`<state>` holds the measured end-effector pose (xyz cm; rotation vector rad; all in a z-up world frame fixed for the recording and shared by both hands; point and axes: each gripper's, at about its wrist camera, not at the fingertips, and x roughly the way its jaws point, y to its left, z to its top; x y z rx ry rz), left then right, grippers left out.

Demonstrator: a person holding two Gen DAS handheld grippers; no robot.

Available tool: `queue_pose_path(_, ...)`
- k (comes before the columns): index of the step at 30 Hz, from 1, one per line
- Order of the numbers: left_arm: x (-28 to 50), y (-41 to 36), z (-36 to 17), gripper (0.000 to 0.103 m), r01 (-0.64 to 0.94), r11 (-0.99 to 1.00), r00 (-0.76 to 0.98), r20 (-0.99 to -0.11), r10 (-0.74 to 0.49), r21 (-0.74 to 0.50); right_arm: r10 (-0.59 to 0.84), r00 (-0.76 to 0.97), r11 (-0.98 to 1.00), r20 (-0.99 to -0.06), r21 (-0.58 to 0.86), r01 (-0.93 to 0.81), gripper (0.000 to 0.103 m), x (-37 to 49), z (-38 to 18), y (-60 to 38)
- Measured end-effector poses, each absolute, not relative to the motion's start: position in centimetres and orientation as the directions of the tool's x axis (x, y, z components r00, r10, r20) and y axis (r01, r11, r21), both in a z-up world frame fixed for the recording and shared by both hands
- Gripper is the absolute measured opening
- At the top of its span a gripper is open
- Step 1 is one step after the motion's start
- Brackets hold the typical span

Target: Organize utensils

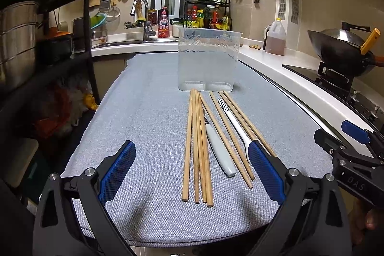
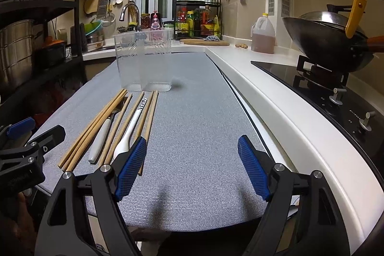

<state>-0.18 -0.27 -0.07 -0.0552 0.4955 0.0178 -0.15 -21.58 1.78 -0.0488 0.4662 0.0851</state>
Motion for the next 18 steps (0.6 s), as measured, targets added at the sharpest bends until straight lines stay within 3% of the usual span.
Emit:
queue_pose_path(16,-0.2,-0.06,-0.09,0.092,-0.032,0.998,0.878,-0.478,0.004,-0.051,0.072,0.889,0.995,-0.451,-0.025,-0.094,0.077,-0.06,1.75,-21.77)
queue_pose_path(18,-0.19,-0.02,-0.11,0.092,-0.031,0.998,0.877,-0.481,0.001,-0.053,0.081,0.884,0.995,-0.46,-0.015,-0.099,0.07,0.07,1.65,-21.82)
